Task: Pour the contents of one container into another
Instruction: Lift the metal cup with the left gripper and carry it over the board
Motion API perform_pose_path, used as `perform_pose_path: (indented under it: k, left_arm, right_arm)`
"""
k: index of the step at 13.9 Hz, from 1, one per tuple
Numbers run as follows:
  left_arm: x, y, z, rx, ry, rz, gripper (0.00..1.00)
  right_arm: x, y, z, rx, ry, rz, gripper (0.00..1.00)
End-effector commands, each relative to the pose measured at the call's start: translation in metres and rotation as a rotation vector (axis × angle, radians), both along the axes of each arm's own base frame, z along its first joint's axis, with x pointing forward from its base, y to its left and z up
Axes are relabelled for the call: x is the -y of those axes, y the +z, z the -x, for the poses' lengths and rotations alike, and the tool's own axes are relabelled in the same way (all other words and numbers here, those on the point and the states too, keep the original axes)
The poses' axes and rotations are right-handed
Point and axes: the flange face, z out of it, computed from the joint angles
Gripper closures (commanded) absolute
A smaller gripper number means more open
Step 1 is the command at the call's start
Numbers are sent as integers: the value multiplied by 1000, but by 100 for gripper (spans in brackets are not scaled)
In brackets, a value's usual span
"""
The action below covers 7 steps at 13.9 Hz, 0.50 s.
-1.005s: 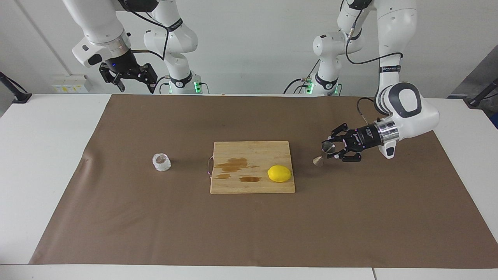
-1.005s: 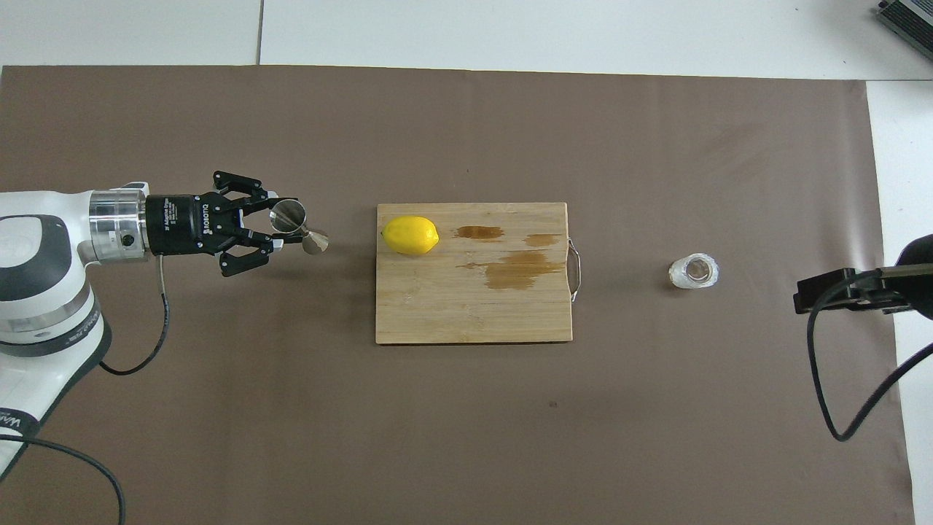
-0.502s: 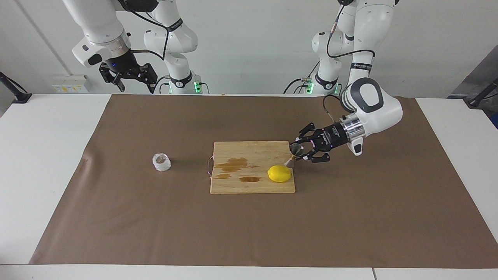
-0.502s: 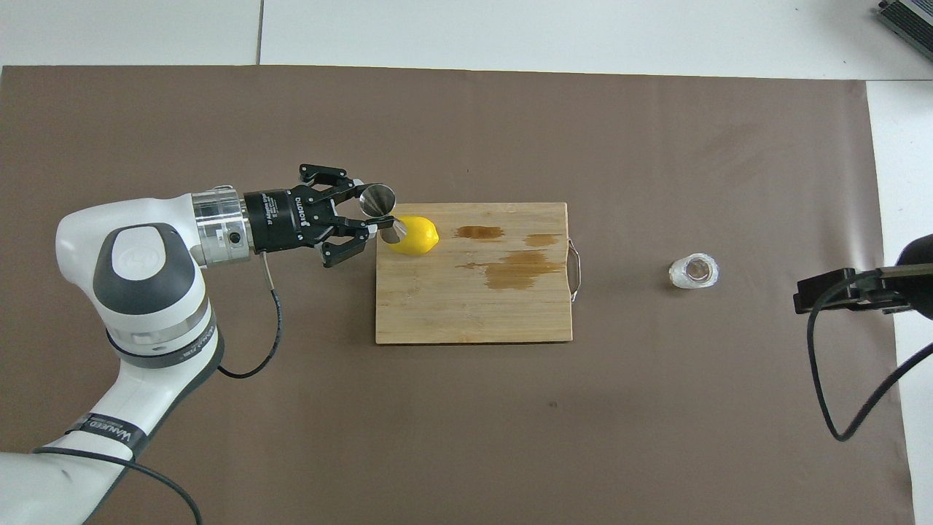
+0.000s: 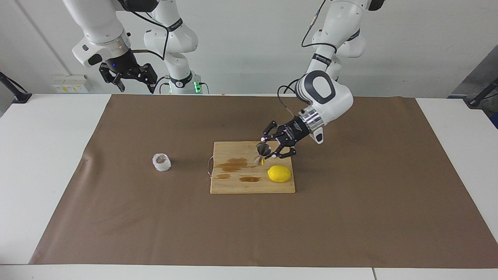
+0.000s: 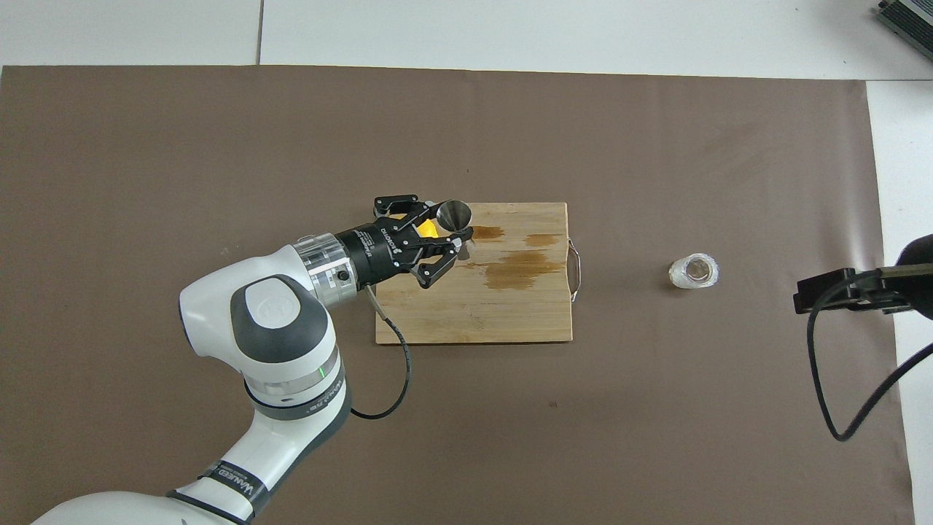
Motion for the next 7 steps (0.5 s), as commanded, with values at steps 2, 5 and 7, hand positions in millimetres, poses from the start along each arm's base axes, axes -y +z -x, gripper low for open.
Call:
perform_pose_path:
  k: [2, 5, 7]
  left_arm:
    - [22, -21, 15, -12, 17, -23, 100]
    - [46, -35, 25, 13, -28, -53, 100]
    - [49, -37, 25, 12, -32, -52, 100]
  right_arm:
    - [5, 1, 8, 4, 19, 9, 0]
    - [5, 1, 8, 4, 19, 8, 0]
    - [5, 1, 8, 4, 19, 9, 0]
